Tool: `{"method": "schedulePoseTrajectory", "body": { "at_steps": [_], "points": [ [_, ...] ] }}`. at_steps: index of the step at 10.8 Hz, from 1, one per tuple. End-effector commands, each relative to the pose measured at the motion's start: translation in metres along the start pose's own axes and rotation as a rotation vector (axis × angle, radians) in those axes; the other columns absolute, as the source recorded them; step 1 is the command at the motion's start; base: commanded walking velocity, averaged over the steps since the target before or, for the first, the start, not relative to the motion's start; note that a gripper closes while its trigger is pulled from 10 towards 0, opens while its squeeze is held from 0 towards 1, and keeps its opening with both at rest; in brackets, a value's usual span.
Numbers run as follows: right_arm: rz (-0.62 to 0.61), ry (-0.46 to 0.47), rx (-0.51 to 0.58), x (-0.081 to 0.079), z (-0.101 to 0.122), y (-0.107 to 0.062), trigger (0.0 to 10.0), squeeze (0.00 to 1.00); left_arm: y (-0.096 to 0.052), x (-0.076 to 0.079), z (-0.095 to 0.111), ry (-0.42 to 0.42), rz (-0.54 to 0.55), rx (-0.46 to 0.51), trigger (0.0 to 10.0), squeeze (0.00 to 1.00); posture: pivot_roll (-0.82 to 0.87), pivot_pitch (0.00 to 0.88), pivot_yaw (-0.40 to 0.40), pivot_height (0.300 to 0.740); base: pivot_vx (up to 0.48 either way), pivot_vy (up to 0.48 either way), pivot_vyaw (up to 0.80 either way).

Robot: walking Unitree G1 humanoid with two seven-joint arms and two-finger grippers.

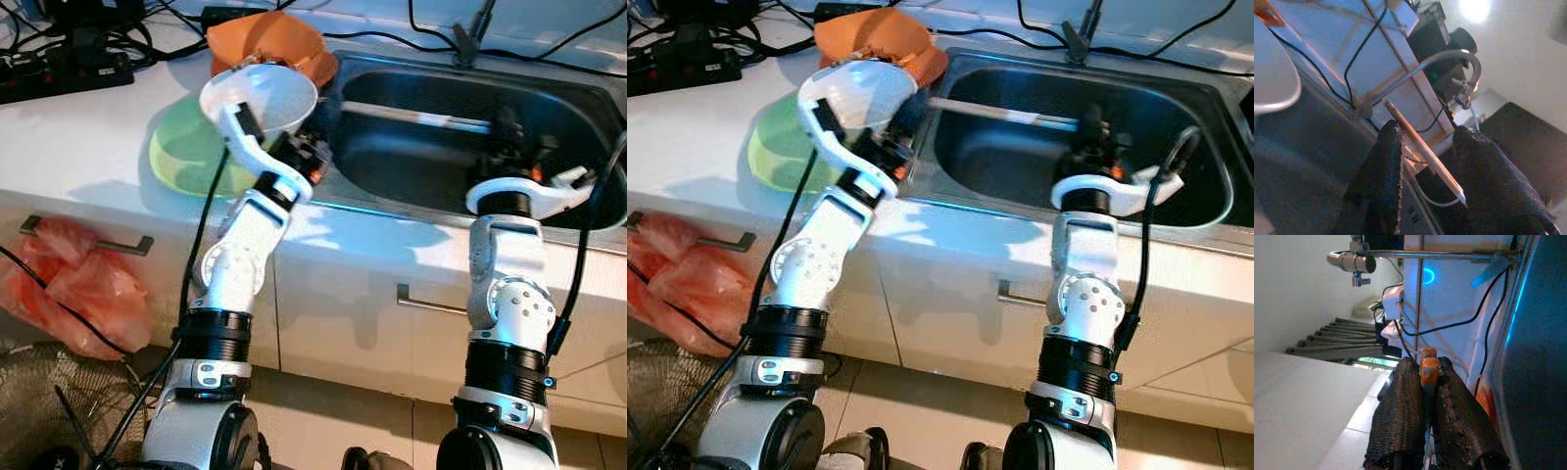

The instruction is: Kitchen organization

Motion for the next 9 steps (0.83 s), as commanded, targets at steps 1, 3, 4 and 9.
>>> {"method": "schedulePoseTrajectory", "body": {
  "at_steps": [1,3,4,9],
  "points": [
    [0.024,0.116,-0.013,-0.009,-0.025,0.007,0.0,0.0,0.001,0.01,-0.007,0.005,-0.036,-0.017,10.0,0.0,0.08,0.139,-0.021,0.74,0.0,0.0,0.0],
    [0.029,0.134,0.005,-0.012,-0.021,0.009,0.0,0.0,0.001,0.011,-0.013,0.044,-0.041,-0.05,10.0,0.0,0.08,0.137,-0.021,0.74,0.0,0.0,0.0],
    [0.038,0.124,0.015,-0.014,-0.019,0.01,0.0,0.0,0.0,0.014,-0.019,0.111,-0.059,-0.091,10.0,0.0,0.08,0.138,-0.022,0.74,0.0,0.0,0.0],
    [0.103,-0.232,0.009,-0.028,-0.013,0.015,10.0,0.0,0.0,0.011,-0.026,0.585,-0.048,-0.221,10.0,0.0,0.09,0.149,-0.029,0.74,0.0,0.0,0.0]
  ]
}}
Point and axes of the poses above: a point about 5 cm out from each wrist's last joint towards the gripper, its own y axis pointing out of the wrist towards the gripper, its own z axis along the axis of the wrist's last joint, x = y × z, the point moved 4 cm from there along y, pointing out of the wrist towards the gripper, and after that the axes turned 14 degrees about y, right-handed, at the moved point
